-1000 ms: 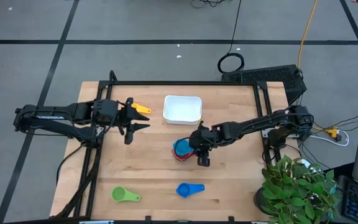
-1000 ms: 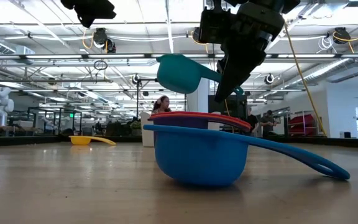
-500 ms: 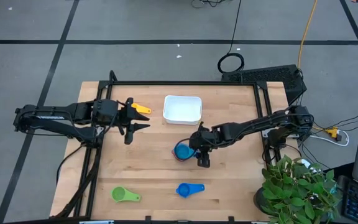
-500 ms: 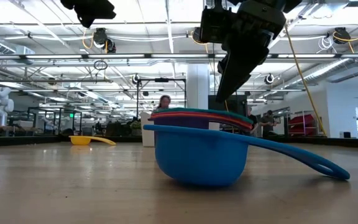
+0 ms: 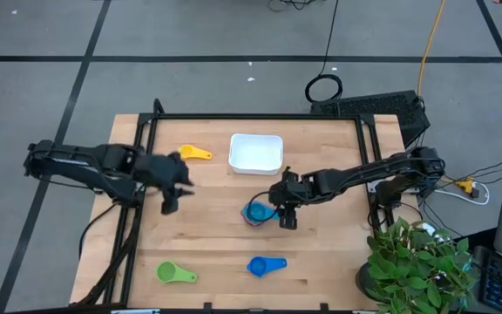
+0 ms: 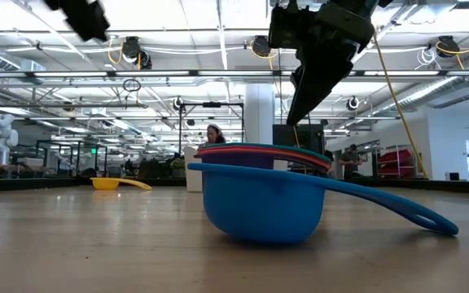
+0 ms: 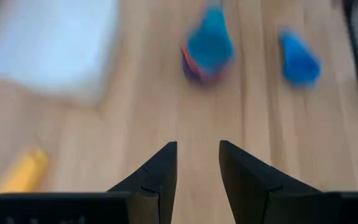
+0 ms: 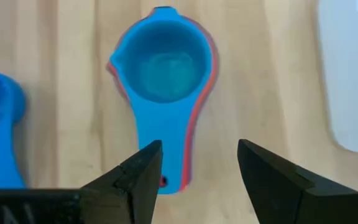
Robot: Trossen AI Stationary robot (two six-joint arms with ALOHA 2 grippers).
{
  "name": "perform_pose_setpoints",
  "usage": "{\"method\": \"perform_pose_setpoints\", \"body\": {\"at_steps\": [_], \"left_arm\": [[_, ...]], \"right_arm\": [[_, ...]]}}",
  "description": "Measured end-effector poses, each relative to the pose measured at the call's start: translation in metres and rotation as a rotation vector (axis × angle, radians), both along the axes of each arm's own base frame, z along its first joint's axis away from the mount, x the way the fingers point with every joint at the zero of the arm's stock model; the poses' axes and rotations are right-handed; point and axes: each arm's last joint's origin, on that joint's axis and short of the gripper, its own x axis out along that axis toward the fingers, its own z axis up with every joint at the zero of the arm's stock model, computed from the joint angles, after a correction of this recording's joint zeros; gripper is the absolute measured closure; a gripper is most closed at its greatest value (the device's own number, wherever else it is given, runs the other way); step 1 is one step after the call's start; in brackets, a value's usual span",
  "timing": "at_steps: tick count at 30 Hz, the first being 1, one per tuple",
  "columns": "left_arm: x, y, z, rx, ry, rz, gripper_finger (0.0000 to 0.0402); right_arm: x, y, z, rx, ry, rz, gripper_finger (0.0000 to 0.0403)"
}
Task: Nest measuring cups in basket
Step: Stack the green measuring cup on top of the light blue measuring cup
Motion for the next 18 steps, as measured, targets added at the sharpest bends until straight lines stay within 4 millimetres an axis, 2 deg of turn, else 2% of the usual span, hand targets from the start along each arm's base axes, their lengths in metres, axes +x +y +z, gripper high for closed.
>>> {"method": "perform_pose_setpoints", "body": {"at_steps": [4, 7, 11, 18], "left_arm": [[-0.001, -0.02, -0.027, -0.013, 0.258, -0.031, 0.0282], [0.0, -0.037, -0.039, -0.054, 0.372, -0.041, 0.0282], [0.001, -0.061, -0.048, -0.119, 0.443, -0.076, 0.0282], [-0.01, -0.103, -0.061, -0.094, 0.535, -0.184, 0.0282]], "right_arm": [[-0.002, -0.001, 0.003, -0.026, -0.005, -0.017, 0.02], [-0.004, -0.001, 0.005, -0.026, -0.009, -0.018, 0.02], [-0.006, -0.002, 0.01, -0.023, -0.016, -0.022, 0.02], [-0.009, -0.002, 0.015, -0.005, -0.03, -0.048, 0.02]]}}
